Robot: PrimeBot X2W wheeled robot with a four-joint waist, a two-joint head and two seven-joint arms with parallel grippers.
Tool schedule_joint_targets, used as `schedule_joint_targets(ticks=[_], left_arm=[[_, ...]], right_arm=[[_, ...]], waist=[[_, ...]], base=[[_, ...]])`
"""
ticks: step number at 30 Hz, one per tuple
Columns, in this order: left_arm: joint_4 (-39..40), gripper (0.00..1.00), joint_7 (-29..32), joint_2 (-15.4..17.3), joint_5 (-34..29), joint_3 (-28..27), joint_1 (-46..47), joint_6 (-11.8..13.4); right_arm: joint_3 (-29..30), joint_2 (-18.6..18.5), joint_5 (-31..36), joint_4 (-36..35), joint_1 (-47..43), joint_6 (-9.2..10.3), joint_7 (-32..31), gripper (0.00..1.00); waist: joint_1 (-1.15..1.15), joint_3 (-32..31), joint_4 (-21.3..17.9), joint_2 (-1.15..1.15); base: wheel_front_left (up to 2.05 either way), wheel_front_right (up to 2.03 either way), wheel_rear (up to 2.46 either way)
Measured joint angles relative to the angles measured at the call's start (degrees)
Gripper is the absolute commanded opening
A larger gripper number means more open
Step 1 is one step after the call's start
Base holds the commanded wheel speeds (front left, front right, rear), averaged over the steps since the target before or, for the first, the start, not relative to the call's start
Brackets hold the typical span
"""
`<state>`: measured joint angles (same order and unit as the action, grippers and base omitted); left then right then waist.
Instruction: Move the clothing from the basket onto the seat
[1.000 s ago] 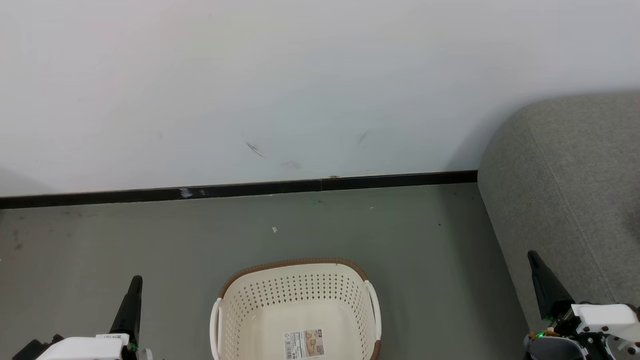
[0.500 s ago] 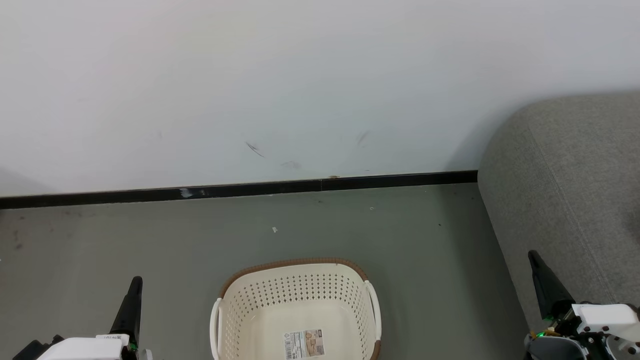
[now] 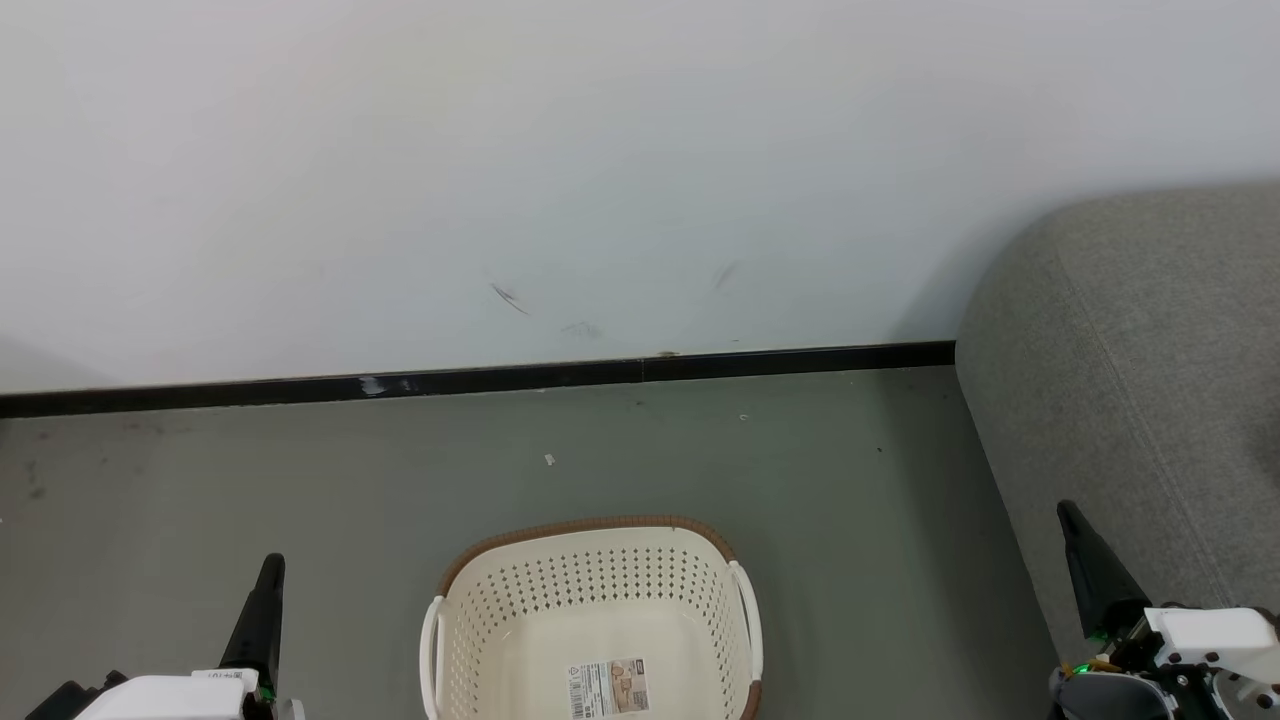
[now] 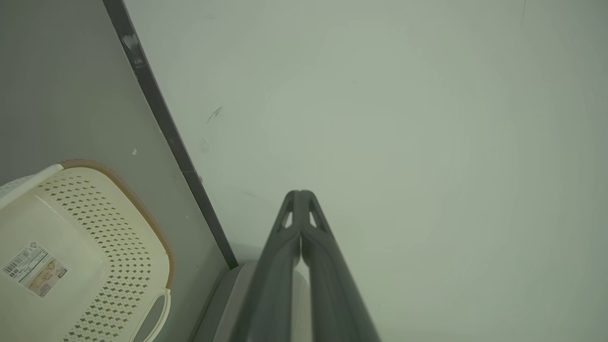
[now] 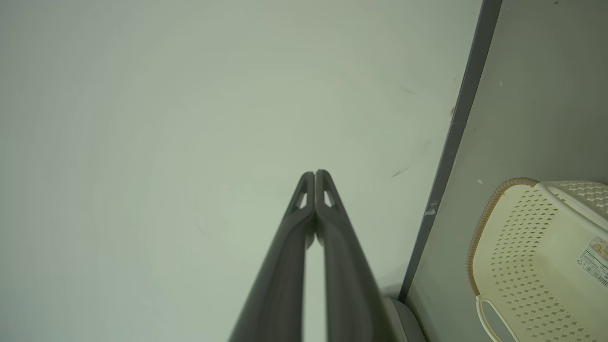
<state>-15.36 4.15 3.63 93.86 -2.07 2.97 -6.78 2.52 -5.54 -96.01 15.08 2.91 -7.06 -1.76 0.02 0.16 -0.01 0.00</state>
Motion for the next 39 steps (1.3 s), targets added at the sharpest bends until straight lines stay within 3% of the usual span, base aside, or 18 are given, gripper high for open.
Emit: schedule_joint_targets(ticks=[39], left_arm=[[-0.4, 0.00, 0.3, 0.0, 0.0, -0.1, 0.2, 0.0]], right_arm=[[0.3, 0.0, 0.0, 0.0, 0.0, 0.00, -0.3, 0.00]], waist=[[-0.01, 0.0, 0.0, 0.00]], base=[[0.00, 0.00, 0.00]])
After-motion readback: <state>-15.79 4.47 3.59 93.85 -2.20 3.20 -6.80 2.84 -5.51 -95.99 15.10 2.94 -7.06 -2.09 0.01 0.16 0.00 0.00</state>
